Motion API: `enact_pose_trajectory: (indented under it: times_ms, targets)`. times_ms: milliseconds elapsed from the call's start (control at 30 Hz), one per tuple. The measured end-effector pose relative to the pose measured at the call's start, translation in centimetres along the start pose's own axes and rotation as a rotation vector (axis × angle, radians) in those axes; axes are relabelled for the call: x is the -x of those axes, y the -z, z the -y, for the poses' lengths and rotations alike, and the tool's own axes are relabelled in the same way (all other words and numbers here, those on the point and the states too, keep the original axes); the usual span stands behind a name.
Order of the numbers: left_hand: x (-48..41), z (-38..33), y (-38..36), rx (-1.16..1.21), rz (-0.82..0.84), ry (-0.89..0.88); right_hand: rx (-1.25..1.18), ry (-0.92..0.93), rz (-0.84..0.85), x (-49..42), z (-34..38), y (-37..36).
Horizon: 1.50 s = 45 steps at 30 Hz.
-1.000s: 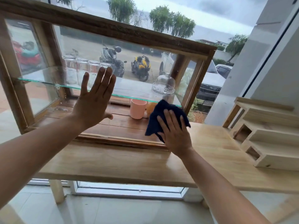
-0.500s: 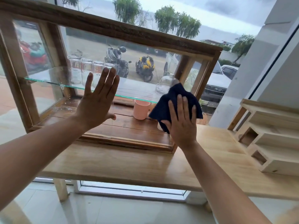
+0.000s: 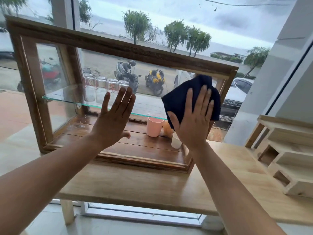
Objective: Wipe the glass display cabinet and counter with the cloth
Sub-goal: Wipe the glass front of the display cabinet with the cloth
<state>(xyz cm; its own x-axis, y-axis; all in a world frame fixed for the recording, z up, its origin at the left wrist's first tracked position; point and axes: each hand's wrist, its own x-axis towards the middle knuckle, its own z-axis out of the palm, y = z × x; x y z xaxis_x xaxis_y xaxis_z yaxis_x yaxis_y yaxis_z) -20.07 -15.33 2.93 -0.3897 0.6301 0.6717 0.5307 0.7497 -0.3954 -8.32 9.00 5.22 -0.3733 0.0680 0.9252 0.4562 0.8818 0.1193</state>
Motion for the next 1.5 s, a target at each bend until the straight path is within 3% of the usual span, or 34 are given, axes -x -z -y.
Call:
enact_pose_trajectory:
  times_ms: [100,267,333,400,500,600,700,800,933,1033,1100,1300,1433,1500]
  targets:
    - [0.0,0.0,0.0,-0.009,0.012,0.003,-0.03,0.065,0.002,0.6,2.3,-0.5]
    - [0.1,0.2,0.0,-0.007,0.001,-0.001,0.049,0.705,0.174,11.5,1.1,-4.4]
    - [0.1,0.2,-0.2,-0.004,-0.005,-0.001,0.141,0.788,0.262,14.2,-2.0,-4.5]
    - [0.1,0.2,-0.3,-0.008,-0.005,-0.004,0.162,0.727,0.268,13.7,-4.4,-3.7]
    - [0.0,0.3,-0.5,-0.007,-0.007,-0.011,0.099,0.451,0.14,8.6,-5.4,-1.8]
    - [0.0,0.3,-0.5,0.003,-0.01,-0.012,0.039,0.163,0.047,1.4,-2.7,0.0]
    - [0.0,0.3,-0.4,-0.006,0.01,-0.014,-0.003,0.068,-0.006,-1.9,1.4,0.4]
    - [0.1,0.4,-0.4,-0.023,0.009,-0.015,-0.032,0.156,-0.001,0.1,3.6,-0.6]
    - [0.2,0.9,-0.2,-0.031,-0.003,-0.037,-0.006,0.638,0.099,6.9,1.5,-3.3]
    - [0.6,2.2,0.1,-0.043,-0.023,-0.043,0.153,0.812,0.158,10.6,-2.8,-3.9]
    - [0.9,2.8,0.3,-0.056,-0.012,0.002,0.179,0.76,0.163,10.5,-4.8,-3.3]
    - [0.7,3.1,-0.1,-0.081,-0.003,-0.008,0.039,0.271,0.028,1.5,-1.8,-0.4]
    - [0.7,3.4,-0.3,-0.084,-0.016,-0.021,-0.059,0.158,-0.051,-2.4,4.7,0.3]
    - [0.6,3.5,-0.6,-0.097,-0.026,-0.031,-0.078,0.22,-0.054,-1.4,7.3,-0.4]
